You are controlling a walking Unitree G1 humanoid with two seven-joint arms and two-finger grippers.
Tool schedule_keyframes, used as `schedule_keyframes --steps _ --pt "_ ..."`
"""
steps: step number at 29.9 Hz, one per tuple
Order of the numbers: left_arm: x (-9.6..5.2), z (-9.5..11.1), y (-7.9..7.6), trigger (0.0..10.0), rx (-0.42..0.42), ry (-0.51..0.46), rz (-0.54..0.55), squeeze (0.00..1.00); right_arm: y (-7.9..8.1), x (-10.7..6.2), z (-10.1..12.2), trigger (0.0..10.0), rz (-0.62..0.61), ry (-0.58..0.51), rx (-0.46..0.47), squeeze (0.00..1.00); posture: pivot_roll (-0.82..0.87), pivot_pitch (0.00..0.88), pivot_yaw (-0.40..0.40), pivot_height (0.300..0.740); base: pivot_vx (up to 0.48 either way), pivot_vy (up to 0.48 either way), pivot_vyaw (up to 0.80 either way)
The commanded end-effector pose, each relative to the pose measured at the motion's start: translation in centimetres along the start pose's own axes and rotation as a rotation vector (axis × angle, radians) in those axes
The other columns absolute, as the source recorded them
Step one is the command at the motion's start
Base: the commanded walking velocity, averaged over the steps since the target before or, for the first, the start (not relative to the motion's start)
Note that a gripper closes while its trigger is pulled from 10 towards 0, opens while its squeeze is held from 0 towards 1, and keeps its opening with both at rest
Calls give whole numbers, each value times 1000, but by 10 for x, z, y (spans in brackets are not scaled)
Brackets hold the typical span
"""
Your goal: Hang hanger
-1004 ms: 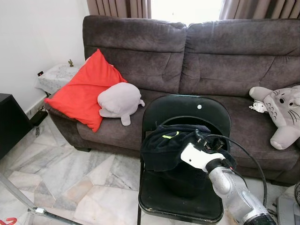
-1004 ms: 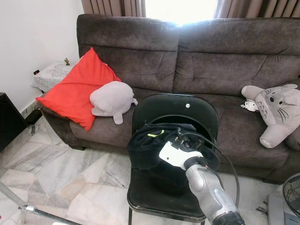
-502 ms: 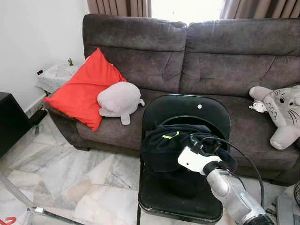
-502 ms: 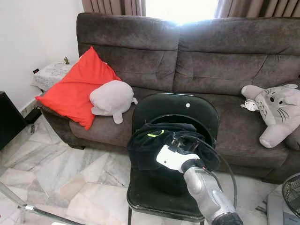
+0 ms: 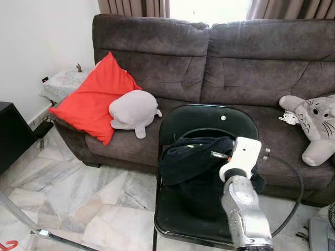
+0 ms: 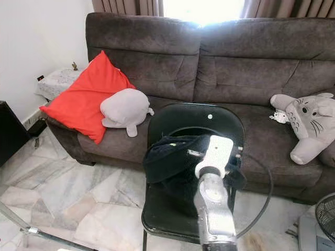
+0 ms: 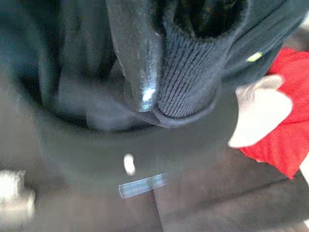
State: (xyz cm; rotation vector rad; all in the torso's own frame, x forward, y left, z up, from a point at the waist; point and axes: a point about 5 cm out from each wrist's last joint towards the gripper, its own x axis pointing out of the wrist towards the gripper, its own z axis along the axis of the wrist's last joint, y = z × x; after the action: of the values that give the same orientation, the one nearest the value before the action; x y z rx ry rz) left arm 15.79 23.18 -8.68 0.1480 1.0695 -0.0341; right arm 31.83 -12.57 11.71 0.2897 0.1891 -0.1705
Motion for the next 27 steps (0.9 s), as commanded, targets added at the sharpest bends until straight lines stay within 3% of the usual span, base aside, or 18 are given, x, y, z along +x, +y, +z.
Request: schedule_keyframes --steps 1,7,12,27 --pt "-1 -4 4 10000 -4 12 13 0 -1 -4 -8 0 -31 62 103 0 28 0 53 740 0 0 0" --pt "-1 -6 4 10000 -6 13 17 0 -17 -5 -11 0 -139 115 89 0 32 0 52 740 0 0 0" --pt "-2 -7 4 10000 -4 16 16 0 -28 -3 -1 0 -177 74 -21 0 34 0 52 740 0 0 0" --pt "-2 -7 4 10000 -1 17 17 0 -17 -3 -1 0 -150 72 -82 0 40 0 49 740 0 0 0"
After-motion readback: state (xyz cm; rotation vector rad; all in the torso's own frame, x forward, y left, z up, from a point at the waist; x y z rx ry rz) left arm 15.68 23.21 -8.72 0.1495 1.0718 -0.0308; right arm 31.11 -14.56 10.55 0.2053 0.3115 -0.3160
